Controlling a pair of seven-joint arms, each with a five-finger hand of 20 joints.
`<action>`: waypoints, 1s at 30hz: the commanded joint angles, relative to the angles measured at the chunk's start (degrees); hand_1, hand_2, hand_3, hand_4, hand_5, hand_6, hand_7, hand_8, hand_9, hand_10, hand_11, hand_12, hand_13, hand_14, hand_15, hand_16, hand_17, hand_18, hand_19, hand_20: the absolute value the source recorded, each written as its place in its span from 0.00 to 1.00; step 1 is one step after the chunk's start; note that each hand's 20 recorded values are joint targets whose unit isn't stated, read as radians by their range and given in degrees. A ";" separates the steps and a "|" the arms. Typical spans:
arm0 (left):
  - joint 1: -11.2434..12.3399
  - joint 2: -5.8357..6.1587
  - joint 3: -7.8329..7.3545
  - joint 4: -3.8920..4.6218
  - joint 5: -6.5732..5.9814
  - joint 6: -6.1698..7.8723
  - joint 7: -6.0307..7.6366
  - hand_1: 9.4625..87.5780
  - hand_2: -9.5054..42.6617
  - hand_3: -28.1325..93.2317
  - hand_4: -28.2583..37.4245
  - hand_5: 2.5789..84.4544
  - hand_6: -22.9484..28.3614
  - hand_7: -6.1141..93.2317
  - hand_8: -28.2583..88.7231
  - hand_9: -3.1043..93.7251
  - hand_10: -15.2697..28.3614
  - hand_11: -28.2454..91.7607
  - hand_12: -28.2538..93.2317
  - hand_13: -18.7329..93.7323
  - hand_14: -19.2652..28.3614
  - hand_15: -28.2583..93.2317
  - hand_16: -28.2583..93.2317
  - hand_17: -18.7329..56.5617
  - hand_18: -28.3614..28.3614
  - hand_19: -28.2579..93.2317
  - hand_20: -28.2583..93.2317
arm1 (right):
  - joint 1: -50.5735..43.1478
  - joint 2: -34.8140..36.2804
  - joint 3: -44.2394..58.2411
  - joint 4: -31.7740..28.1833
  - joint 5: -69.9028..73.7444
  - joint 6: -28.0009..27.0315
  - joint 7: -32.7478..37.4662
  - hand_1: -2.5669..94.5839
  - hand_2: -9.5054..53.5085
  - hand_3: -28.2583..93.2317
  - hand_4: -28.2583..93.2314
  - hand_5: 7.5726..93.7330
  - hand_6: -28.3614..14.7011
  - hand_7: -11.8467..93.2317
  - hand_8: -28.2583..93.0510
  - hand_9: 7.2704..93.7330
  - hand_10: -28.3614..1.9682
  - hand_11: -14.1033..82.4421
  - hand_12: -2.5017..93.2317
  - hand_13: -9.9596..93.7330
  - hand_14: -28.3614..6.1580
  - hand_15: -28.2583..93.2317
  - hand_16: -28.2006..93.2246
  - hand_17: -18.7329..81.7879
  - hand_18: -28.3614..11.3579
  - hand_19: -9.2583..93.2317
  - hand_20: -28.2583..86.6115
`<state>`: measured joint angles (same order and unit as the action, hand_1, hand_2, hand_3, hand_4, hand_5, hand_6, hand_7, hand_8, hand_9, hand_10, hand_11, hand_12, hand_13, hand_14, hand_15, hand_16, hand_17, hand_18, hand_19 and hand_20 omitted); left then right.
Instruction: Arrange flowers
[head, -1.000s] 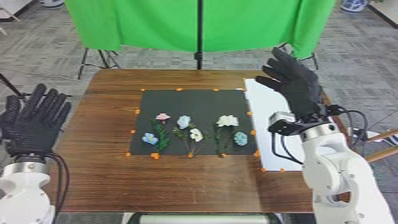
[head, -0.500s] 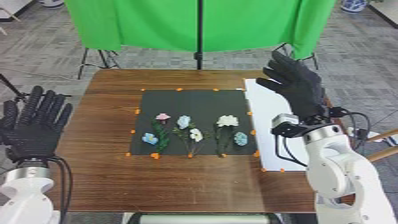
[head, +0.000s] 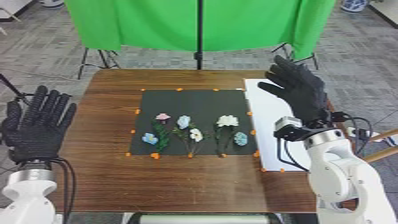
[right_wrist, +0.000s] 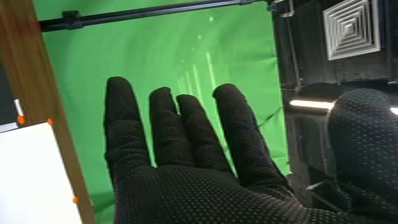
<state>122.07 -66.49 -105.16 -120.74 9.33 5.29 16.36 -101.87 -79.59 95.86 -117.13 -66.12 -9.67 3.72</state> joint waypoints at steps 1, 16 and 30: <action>0.25 -0.49 0.69 2.01 -2.07 -1.37 1.96 0.17 0.45 0.82 0.00 0.46 0.59 0.13 0.17 0.40 0.63 0.33 0.30 0.41 0.63 0.37 0.19 0.24 0.69 0.38 0.34 | -0.96 -0.37 0.65 -0.71 5.79 -1.13 0.83 0.14 0.31 0.84 0.01 0.37 0.53 0.18 0.16 0.31 0.49 0.17 0.13 0.38 0.41 0.29 0.37 0.34 0.26 0.36 0.42; -0.42 -1.43 1.41 2.36 -4.31 -2.20 1.30 0.19 0.43 0.83 0.00 0.51 0.54 0.16 0.16 0.46 0.60 0.33 0.30 0.44 0.62 0.38 0.19 0.24 0.71 0.39 0.35 | -3.32 -1.90 1.40 -0.84 10.47 -2.52 1.93 0.15 0.31 0.85 0.02 0.40 0.54 0.20 0.16 0.35 0.49 0.18 0.14 0.39 0.40 0.30 0.37 0.34 0.25 0.36 0.42; -0.51 -0.93 1.11 2.43 -4.57 -1.77 0.69 0.19 0.42 0.83 0.00 0.50 0.55 0.16 0.16 0.43 0.62 0.34 0.32 0.43 0.65 0.38 0.20 0.24 0.71 0.40 0.35 | -3.92 -3.67 2.14 -0.78 11.22 -3.90 2.52 0.15 0.31 0.85 0.02 0.41 0.56 0.21 0.16 0.40 0.48 0.20 0.16 0.45 0.34 0.33 0.40 0.34 0.24 0.37 0.43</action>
